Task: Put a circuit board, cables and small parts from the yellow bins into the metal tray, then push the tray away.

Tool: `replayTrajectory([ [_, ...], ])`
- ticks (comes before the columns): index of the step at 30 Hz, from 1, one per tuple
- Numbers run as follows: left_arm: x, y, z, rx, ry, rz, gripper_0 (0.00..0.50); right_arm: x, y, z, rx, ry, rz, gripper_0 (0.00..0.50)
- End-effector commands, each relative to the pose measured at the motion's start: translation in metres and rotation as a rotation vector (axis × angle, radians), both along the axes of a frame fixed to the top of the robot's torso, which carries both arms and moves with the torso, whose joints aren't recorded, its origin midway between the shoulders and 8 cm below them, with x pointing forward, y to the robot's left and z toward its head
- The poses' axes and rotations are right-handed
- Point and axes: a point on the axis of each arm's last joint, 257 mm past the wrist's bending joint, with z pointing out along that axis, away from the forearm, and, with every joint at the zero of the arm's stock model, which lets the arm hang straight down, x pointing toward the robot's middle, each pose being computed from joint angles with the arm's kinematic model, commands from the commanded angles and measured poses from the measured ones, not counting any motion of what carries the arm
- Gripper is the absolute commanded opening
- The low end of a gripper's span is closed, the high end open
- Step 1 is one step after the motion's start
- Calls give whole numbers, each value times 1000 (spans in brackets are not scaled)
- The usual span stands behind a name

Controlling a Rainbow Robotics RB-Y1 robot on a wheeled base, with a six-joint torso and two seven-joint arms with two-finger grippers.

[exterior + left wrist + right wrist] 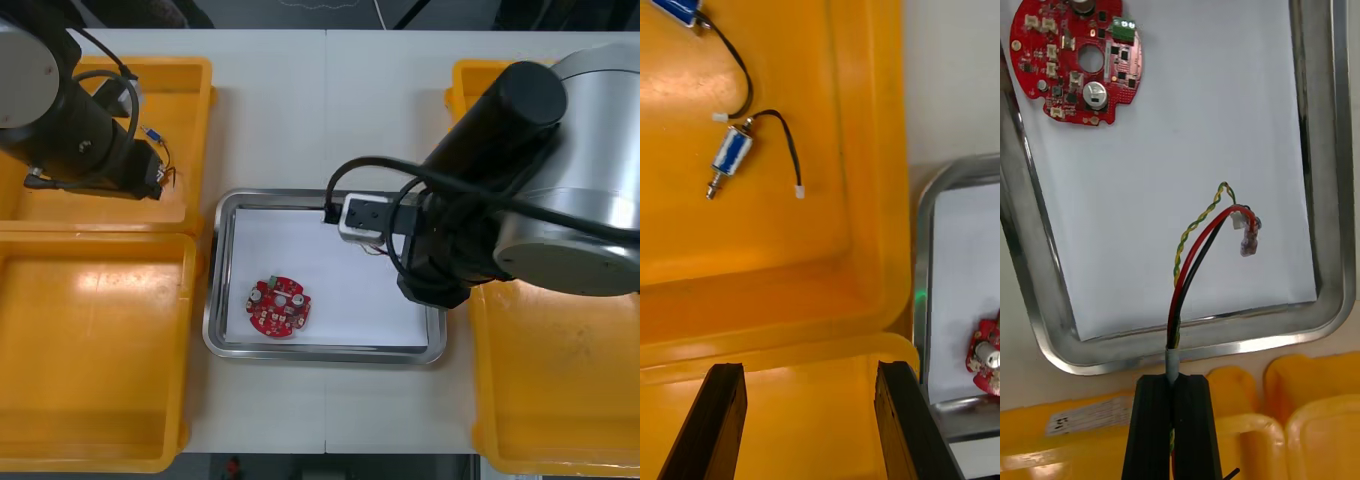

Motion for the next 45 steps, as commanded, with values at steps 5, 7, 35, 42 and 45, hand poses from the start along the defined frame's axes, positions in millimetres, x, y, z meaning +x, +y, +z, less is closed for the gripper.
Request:
replayTrajectory([
  [5,56,16,58,-27,-75,92,500,5,34,-16,-78,-55,141,0],
  [7,65,15,60,-48,-70,122,500,6,39,-28,-83,-47,151,0],
  [35,162,21,31,-292,-164,583,500,15,40,-139,-107,67,121,0],
  [42,183,19,21,-294,-233,612,500,14,38,-141,-108,70,111,500],
  [45,189,21,15,-291,-251,611,500,14,36,-141,-111,72,101,500],
])
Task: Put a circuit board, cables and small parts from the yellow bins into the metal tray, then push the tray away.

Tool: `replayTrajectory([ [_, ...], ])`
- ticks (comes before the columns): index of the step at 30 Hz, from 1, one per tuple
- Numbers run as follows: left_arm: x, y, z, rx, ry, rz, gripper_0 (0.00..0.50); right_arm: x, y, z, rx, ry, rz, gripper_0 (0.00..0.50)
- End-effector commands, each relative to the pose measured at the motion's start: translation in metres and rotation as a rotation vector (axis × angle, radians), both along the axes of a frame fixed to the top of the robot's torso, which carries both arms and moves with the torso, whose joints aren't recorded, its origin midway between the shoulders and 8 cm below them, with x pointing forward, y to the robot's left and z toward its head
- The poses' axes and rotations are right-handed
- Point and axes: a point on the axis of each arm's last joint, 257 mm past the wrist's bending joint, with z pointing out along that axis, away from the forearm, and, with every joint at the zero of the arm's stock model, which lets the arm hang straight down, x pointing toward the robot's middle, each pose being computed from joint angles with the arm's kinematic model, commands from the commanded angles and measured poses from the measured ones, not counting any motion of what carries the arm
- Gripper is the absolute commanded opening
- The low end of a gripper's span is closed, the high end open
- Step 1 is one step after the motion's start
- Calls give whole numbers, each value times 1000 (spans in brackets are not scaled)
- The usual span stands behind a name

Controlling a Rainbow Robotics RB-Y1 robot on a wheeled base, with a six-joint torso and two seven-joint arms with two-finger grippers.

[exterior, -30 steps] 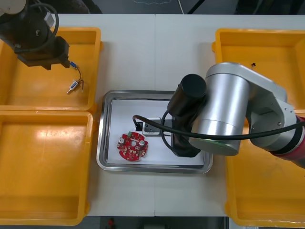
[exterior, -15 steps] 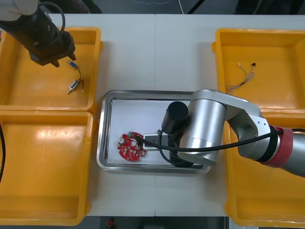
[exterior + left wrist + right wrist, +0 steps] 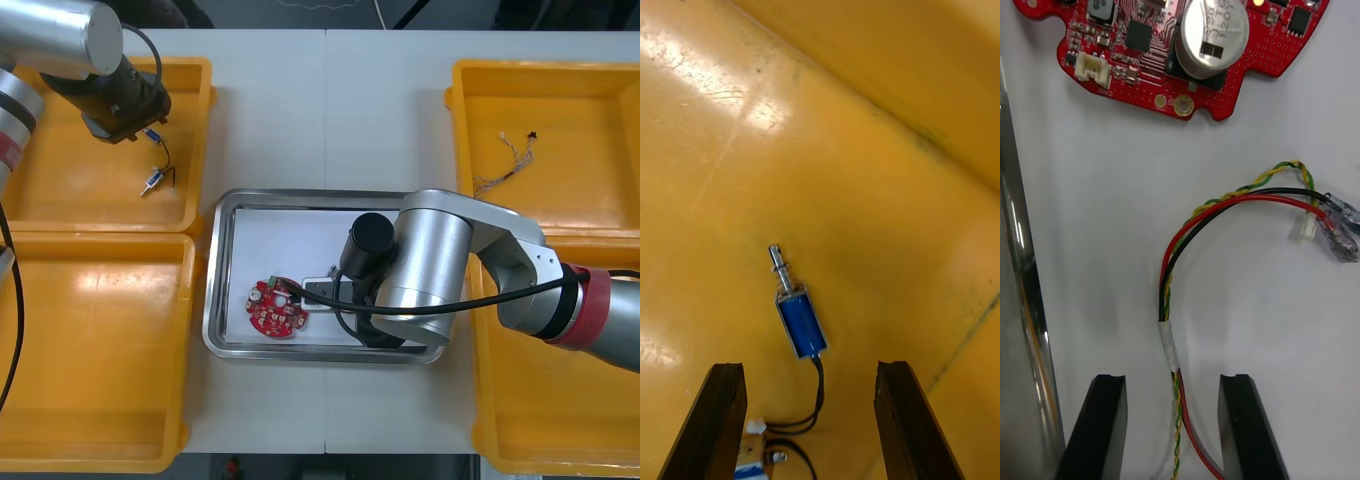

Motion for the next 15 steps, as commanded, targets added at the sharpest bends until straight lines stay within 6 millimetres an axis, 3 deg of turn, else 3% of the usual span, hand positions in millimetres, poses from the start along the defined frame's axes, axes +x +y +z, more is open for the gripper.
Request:
replayTrajectory([
  [1,25,-21,26,1,-87,-14,500,-5,8,0,9,-2,16,500],
  [6,31,-20,16,11,-104,-17,500,-5,14,12,33,-17,21,500],
  [14,33,-18,-6,48,-94,-24,495,-3,13,55,62,-46,0,500],
  [15,33,-17,-8,57,-93,-25,421,-4,10,62,54,-50,-4,500],
])
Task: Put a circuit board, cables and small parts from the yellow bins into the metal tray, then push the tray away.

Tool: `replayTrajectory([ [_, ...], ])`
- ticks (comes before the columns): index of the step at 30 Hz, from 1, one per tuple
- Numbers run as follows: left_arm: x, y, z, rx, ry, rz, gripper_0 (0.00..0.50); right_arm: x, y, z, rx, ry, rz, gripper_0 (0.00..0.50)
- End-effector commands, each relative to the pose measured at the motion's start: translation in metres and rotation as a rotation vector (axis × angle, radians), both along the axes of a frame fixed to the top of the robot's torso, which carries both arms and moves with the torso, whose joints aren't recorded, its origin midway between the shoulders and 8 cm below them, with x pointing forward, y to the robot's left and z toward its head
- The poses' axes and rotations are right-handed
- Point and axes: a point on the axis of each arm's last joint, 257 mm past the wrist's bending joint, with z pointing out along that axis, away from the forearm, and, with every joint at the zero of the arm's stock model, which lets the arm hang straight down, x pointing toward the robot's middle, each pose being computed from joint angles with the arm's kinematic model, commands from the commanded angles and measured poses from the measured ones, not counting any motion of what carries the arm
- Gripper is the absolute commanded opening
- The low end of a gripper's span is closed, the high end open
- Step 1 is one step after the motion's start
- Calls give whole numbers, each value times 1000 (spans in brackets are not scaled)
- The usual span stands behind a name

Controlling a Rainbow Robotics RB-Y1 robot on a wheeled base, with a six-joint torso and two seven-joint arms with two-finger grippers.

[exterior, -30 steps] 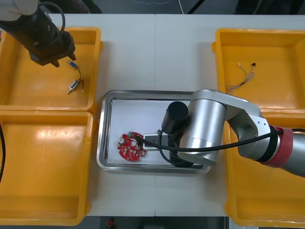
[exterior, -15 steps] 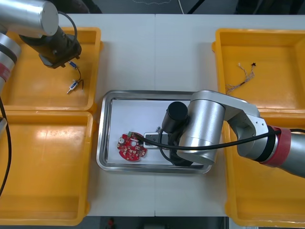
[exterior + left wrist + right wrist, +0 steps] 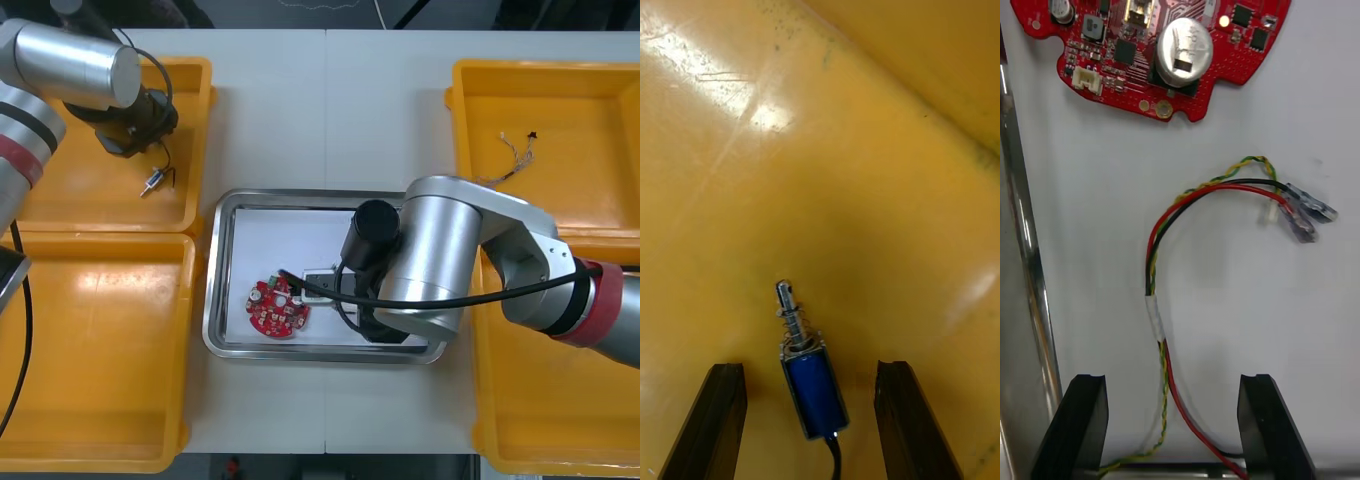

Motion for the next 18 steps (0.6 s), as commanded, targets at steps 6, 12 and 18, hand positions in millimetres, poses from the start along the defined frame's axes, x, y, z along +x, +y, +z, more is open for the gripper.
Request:
replayTrajectory([
  [6,16,-23,24,65,-46,-81,0,-10,-14,70,5,-47,-42,500],
  [12,13,-19,34,59,-39,-86,0,-12,-9,106,94,-69,-34,500],
  [18,-6,-7,58,93,22,-118,0,-9,-16,146,198,-103,-51,500],
])
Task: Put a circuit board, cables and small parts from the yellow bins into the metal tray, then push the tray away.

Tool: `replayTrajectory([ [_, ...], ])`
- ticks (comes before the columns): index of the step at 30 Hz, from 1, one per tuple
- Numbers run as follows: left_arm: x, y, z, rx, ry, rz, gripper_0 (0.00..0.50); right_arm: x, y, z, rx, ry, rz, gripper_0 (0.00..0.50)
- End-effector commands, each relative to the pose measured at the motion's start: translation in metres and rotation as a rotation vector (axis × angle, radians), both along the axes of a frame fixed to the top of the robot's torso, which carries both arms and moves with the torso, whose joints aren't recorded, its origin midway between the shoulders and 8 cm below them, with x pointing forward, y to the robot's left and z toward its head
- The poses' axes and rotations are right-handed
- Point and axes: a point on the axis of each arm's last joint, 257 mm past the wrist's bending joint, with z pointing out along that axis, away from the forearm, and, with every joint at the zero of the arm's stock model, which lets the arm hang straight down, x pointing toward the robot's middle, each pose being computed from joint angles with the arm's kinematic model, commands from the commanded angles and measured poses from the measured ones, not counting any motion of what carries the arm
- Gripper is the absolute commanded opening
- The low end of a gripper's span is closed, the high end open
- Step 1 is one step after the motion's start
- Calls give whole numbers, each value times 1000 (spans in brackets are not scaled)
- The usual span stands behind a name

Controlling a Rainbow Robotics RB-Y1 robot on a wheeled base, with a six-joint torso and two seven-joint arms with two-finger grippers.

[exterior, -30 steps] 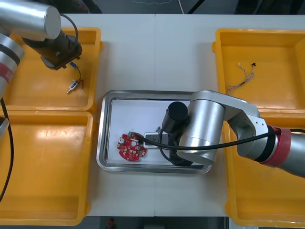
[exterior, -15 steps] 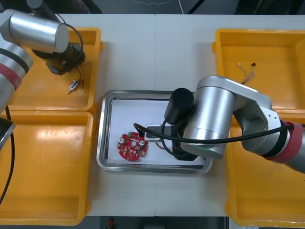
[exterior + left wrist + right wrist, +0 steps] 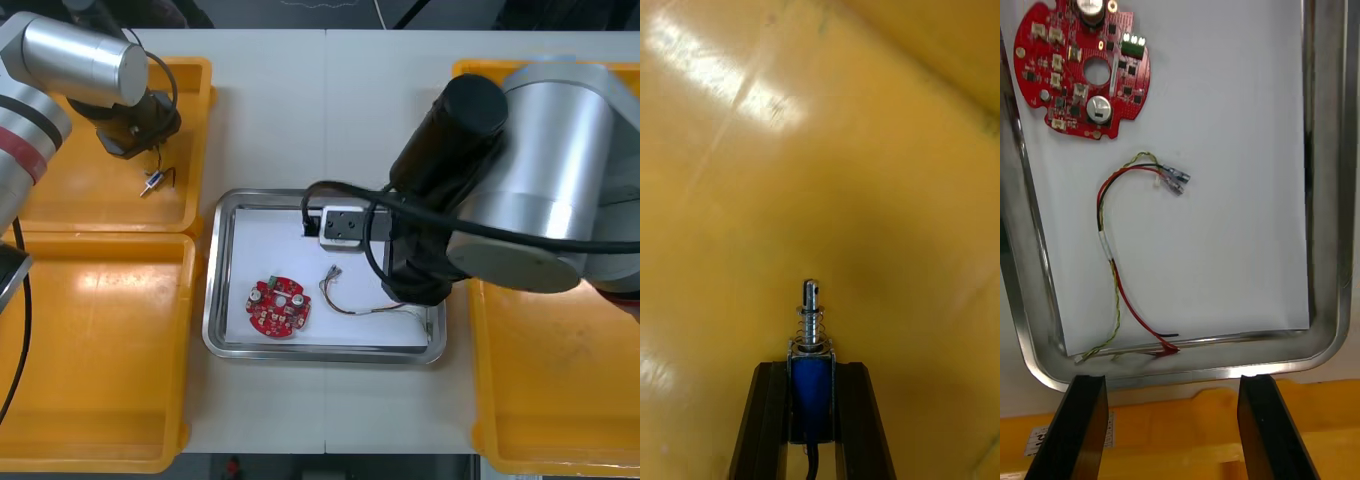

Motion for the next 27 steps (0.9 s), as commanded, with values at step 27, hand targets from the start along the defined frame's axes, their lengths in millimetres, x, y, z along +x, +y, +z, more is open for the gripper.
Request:
replayTrajectory([
  [27,-122,-98,75,196,110,-410,0,62,-143,96,509,-78,-793,500],
])
